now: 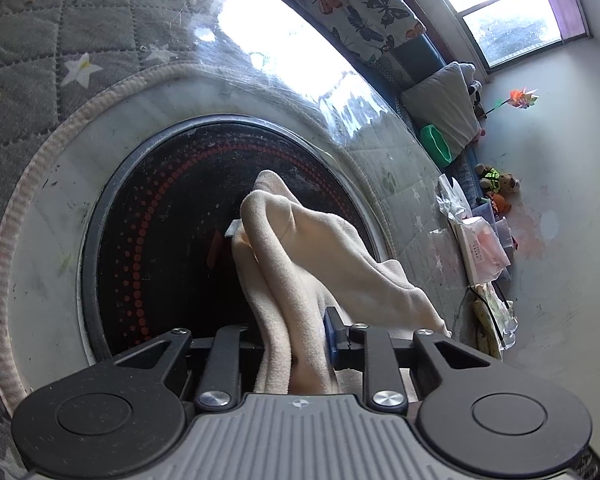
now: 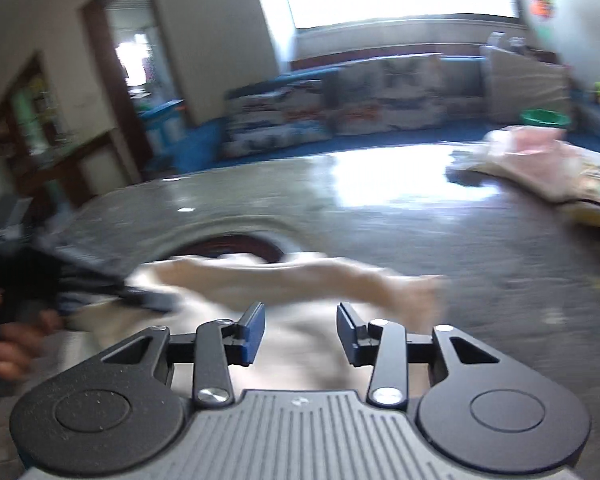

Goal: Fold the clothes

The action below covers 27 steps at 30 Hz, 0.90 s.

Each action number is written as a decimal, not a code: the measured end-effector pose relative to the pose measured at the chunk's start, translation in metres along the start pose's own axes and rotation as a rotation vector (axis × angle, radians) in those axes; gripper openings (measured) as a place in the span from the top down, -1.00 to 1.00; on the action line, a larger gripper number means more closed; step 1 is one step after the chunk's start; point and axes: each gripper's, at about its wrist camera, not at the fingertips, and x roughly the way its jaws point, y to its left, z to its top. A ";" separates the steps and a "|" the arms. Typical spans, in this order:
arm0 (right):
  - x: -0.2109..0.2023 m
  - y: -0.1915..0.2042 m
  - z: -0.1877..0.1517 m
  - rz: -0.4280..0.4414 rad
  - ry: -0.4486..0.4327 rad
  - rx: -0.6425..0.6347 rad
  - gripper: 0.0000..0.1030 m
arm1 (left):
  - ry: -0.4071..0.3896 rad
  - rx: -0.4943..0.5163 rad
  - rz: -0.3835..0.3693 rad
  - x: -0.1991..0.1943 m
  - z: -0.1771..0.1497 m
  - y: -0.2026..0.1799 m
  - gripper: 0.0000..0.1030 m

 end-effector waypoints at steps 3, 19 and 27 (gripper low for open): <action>0.008 -0.021 0.000 -0.075 0.006 0.032 0.07 | -0.007 0.014 0.008 0.000 -0.001 -0.002 0.51; 0.022 -0.038 -0.007 -0.018 0.009 0.134 0.73 | -0.062 0.178 0.049 -0.008 -0.008 -0.027 0.65; -0.029 -0.029 0.004 -0.022 -0.081 0.102 0.80 | -0.100 0.297 0.002 -0.027 -0.019 -0.063 0.67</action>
